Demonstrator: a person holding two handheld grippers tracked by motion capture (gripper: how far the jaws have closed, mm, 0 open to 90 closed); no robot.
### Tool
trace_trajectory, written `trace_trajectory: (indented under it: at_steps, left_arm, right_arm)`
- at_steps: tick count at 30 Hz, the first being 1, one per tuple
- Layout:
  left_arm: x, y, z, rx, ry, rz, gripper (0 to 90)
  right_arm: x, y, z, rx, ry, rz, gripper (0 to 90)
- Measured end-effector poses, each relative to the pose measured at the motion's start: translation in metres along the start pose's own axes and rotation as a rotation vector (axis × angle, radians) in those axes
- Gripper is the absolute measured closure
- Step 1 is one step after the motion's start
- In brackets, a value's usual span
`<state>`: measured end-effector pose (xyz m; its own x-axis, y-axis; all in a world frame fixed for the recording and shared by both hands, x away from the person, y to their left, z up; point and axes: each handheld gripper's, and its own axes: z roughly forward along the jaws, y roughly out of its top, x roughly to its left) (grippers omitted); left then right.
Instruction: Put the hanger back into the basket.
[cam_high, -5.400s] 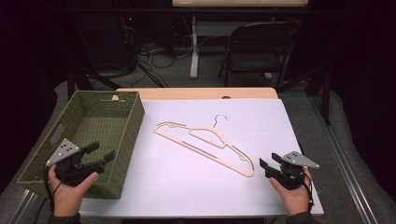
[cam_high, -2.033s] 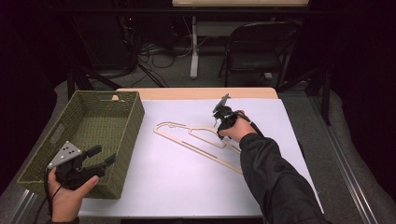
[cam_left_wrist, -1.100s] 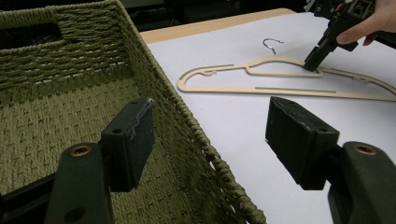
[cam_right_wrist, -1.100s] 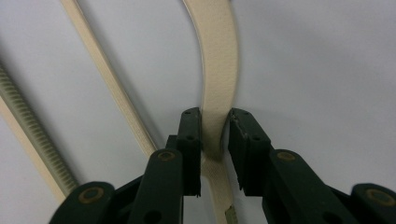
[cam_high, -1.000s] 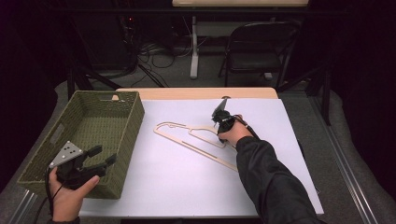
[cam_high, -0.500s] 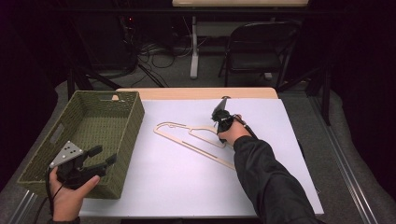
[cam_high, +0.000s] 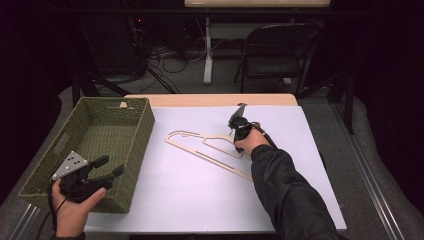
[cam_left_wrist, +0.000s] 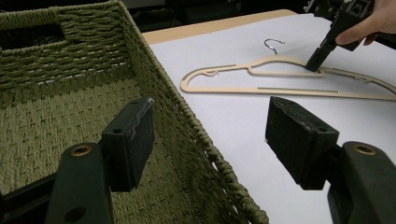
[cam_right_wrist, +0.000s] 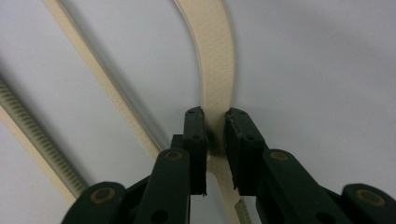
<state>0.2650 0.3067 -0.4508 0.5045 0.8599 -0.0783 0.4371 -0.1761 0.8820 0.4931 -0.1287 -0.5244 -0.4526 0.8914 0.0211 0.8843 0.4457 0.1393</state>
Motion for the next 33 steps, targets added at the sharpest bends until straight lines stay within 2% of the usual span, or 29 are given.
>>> trace_trajectory:
  at_steps: [2, 4, 5, 6, 7, 8, 9, 10, 11, 13, 14, 15, 16, 17, 18, 19, 22, 23, 24, 25, 26, 27, 29, 32, 33]
  left_arm:
    - [0.0, 0.0, 0.0, 0.001, 0.002, 0.001, 32.9]
    - [0.0, 0.0, 0.0, 0.0, 0.002, 0.0, 32.9]
    - [0.0, 0.0, -0.001, -0.001, 0.0, 0.002, 32.9]
    - [-0.001, 0.001, -0.001, -0.003, -0.001, 0.001, 32.9]
    - [-0.001, 0.001, -0.001, -0.004, -0.001, 0.002, 32.9]
    - [-0.001, 0.001, -0.001, -0.004, -0.002, 0.003, 32.9]
    - [-0.001, 0.001, -0.001, -0.005, -0.003, 0.002, 32.9]
    - [-0.001, 0.001, -0.001, -0.005, -0.003, 0.002, 32.9]
    - [-0.002, 0.001, -0.001, -0.006, -0.001, 0.004, 32.9]
    - [-0.003, 0.002, -0.001, -0.005, -0.004, 0.006, 33.0]
    - [-0.003, 0.002, -0.002, -0.003, -0.006, 0.009, 33.0]
    - [-0.004, 0.002, -0.002, -0.006, -0.005, 0.012, 33.0]
    - [-0.005, 0.003, -0.002, -0.006, -0.009, 0.014, 33.0]
    - [-0.007, 0.004, -0.001, -0.007, -0.01, 0.019, 33.1]
    - [-0.008, 0.004, -0.001, -0.008, -0.016, 0.022, 33.1]
    - [-0.011, 0.005, -0.001, -0.009, -0.021, 0.03, 33.2]
    - [-0.017, 0.008, 0.0, -0.011, -0.033, 0.044, 33.3]
    - [-0.019, 0.008, 0.001, -0.011, -0.04, 0.05, 33.4]
    - [-0.021, 0.009, 0.002, -0.011, -0.046, 0.055, 33.4]
    - [-0.025, 0.01, 0.003, -0.011, -0.06, 0.061, 33.4]
    - [-0.027, 0.01, 0.004, -0.009, -0.067, 0.067, 33.4]
    - [-0.03, 0.011, 0.006, -0.008, -0.079, 0.07, 33.4]
    - [-0.037, 0.012, 0.01, 0.001, -0.107, 0.084, 33.7]
    - [-0.047, 0.014, 0.019, 0.02, -0.145, 0.097, 34.0]
    - [-0.052, 0.014, 0.023, 0.022, -0.162, 0.099, 34.0]
  right_arm:
    - [0.0, -0.001, 0.001, -0.031, 0.007, -0.004, 78.5]
    - [-0.001, -0.002, 0.0, -0.032, 0.004, -0.011, 78.6]
    - [0.0, -0.002, -0.003, -0.013, -0.008, -0.015, 78.6]
    - [0.0, -0.003, -0.003, -0.026, -0.008, -0.008, 78.6]
    - [0.0, -0.005, -0.005, -0.036, -0.018, -0.033, 78.6]
    - [0.001, -0.008, -0.002, -0.088, 0.002, -0.015, 78.6]
    - [-0.001, -0.006, -0.009, -0.007, -0.04, -0.067, 78.6]
    - [0.0, -0.01, -0.005, -0.085, -0.018, -0.051, 78.6]
    - [0.0, -0.01, -0.009, -0.054, -0.041, -0.081, 78.6]
    - [0.0, -0.015, -0.011, -0.069, -0.033, -0.102, 78.6]
    - [0.001, -0.018, -0.012, -0.084, -0.044, -0.109, 78.6]
    - [0.004, -0.024, -0.013, -0.126, -0.041, -0.108, 78.6]
    - [0.004, -0.024, -0.013, -0.126, -0.041, -0.108, 78.6]
    - [0.005, -0.029, -0.018, -0.123, -0.054, -0.16, 78.6]
    - [0.005, -0.029, -0.018, -0.123, -0.054, -0.16, 78.6]
    - [0.008, -0.032, -0.02, -0.127, -0.067, -0.181, 78.6]
    - [0.017, -0.044, -0.027, -0.183, -0.087, -0.247, 78.6]
    - [0.023, -0.052, -0.032, -0.212, -0.093, -0.29, 78.6]
    - [0.023, -0.052, -0.032, -0.212, -0.093, -0.29, 78.6]
    - [0.026, -0.057, -0.034, -0.233, -0.106, -0.314, 78.6]
    - [0.034, -0.067, -0.038, -0.276, -0.112, -0.351, 78.6]
    - [0.034, -0.067, -0.038, -0.276, -0.112, -0.351, 78.6]
    - [0.04, -0.077, -0.042, -0.307, -0.12, -0.382, 78.6]
    - [0.048, -0.09, -0.045, -0.344, -0.126, -0.448, 78.6]
    - [0.05, -0.095, -0.041, -0.419, -0.12, -0.463, 78.6]
